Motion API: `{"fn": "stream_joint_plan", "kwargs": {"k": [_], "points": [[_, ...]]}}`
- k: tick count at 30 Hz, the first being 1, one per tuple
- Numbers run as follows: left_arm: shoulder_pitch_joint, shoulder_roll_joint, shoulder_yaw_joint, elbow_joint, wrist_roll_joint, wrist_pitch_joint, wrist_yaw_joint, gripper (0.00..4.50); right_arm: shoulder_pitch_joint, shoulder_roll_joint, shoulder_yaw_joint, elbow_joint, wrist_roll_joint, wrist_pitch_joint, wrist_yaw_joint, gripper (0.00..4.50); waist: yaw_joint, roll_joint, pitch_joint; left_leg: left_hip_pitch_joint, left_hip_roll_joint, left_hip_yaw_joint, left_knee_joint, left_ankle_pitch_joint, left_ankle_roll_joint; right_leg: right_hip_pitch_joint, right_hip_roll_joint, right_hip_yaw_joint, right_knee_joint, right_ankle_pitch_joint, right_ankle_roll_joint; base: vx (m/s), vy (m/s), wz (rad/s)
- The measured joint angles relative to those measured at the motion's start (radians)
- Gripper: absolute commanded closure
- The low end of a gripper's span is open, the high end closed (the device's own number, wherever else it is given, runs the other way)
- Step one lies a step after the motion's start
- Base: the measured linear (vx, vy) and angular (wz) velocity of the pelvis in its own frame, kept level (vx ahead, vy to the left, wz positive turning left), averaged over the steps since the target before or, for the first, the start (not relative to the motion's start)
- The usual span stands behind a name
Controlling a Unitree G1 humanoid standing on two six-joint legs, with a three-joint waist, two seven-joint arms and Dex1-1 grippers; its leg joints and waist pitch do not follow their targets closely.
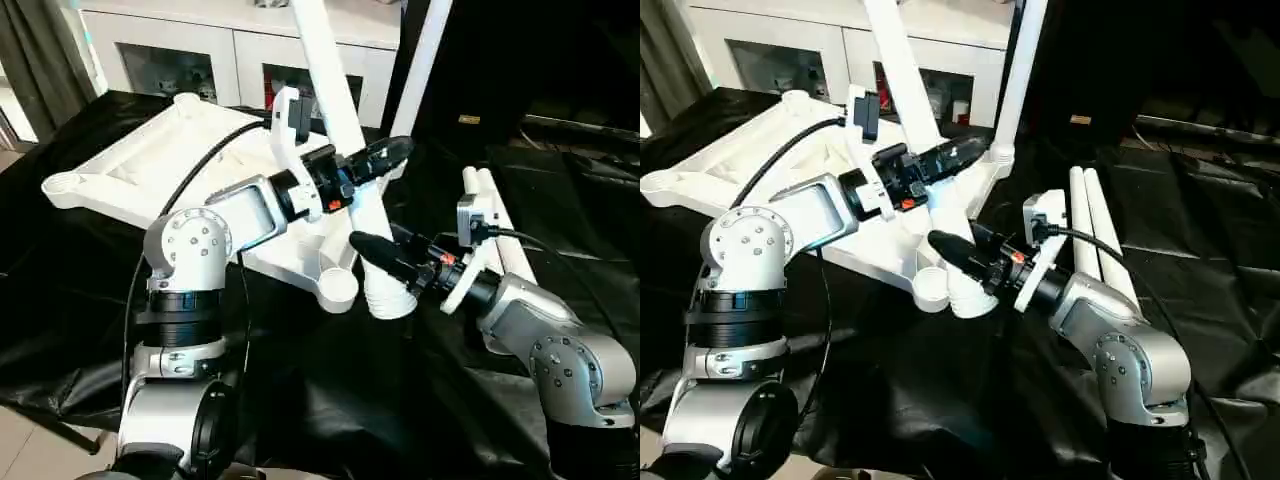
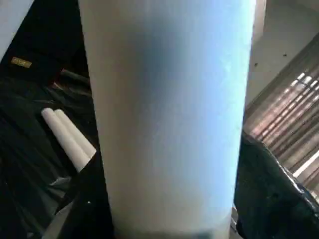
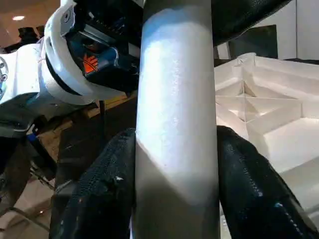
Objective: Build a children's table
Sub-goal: Pick table leg
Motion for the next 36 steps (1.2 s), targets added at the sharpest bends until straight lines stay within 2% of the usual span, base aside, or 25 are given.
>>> {"fn": "stream_joint_plan", "kwargs": {"k": [8, 17, 19, 21, 23, 26, 30, 36], "points": [[0.013, -0.004, 0.002, -0.003, 0.000, -0.007, 0.015, 2.58, -0.001, -0.004, 0.003, 0.000, 0.002, -0.001, -0.003, 2.62, 0.000, 0.000, 0.000, 0.000, 0.000, 0.000, 0.000, 0.000, 0.000, 0.000, 0.000, 0.000, 0.000, 0.000, 0.000, 0.000, 0.000, 0.00], [0.026, 0.007, -0.008, -0.027, -0.002, -0.002, 0.016, 2.64, -0.001, -0.015, 0.024, 0.004, 0.000, -0.015, -0.007, 2.62, 0.000, 0.000, 0.000, 0.000, 0.000, 0.000, 0.000, 0.000, 0.000, 0.000, 0.000, 0.000, 0.000, 0.000, 0.000, 0.000, 0.000, 0.00], [0.031, 0.014, -0.011, -0.033, -0.002, 0.000, 0.015, 2.64, -0.002, -0.015, 0.030, 0.008, 0.000, -0.015, -0.007, 2.06, 0.000, -0.002, 0.001, 0.000, 0.000, 0.000, 0.000, 0.000, 0.000, 0.000, 0.000, 0.000, 0.000, 0.000, 0.000, 0.000, 0.000, 0.00], [0.031, 0.026, -0.027, -0.037, 0.000, 0.000, 0.010, 2.64, -0.008, -0.018, 0.033, 0.013, 0.002, -0.010, -0.006, 1.90, 0.000, -0.003, 0.002, 0.000, 0.000, 0.000, 0.000, 0.000, 0.000, 0.000, 0.000, 0.000, 0.000, 0.000, 0.000, 0.000, 0.000, 0.00], [0.031, 0.043, -0.056, -0.043, 0.004, 0.001, -0.005, 2.64, -0.021, -0.038, 0.035, 0.028, 0.007, 0.001, 0.000, 1.84, -0.001, -0.005, 0.001, 0.000, 0.000, 0.000, 0.000, 0.000, 0.000, 0.000, 0.000, 0.000, 0.000, 0.000, 0.001, 0.000, 0.000, 0.00], [0.031, 0.063, -0.084, -0.043, 0.013, 0.002, -0.032, 2.64, -0.041, -0.077, 0.050, 0.035, 0.008, 0.022, 0.023, 1.46, 0.000, -0.008, 0.001, 0.000, 0.000, 0.000, 0.000, 0.000, 0.000, 0.000, 0.000, 0.000, 0.000, 0.000, 0.001, 0.000, 0.000, 0.00], [0.031, 0.088, -0.139, -0.043, 0.023, 0.015, -0.083, 2.64, -0.074, -0.172, 0.081, 0.051, 0.015, 0.079, 0.098, 1.45, 0.000, -0.011, 0.001, 0.000, 0.000, 0.001, 0.000, 0.000, 0.000, 0.000, 0.000, 0.000, -0.001, 0.001, 0.001, 0.000, 0.000, 0.00], [0.030, 0.123, -0.184, -0.046, 0.027, 0.019, -0.139, 2.64, -0.103, -0.244, 0.100, 0.094, 0.057, 0.167, 0.193, 1.45, -0.001, -0.017, 0.001, 0.000, 0.000, 0.001, 0.001, 0.000, 0.000, 0.000, 0.000, 0.000, 0.000, 0.001, 0.001, 0.000, 0.000, 0.00]]}}
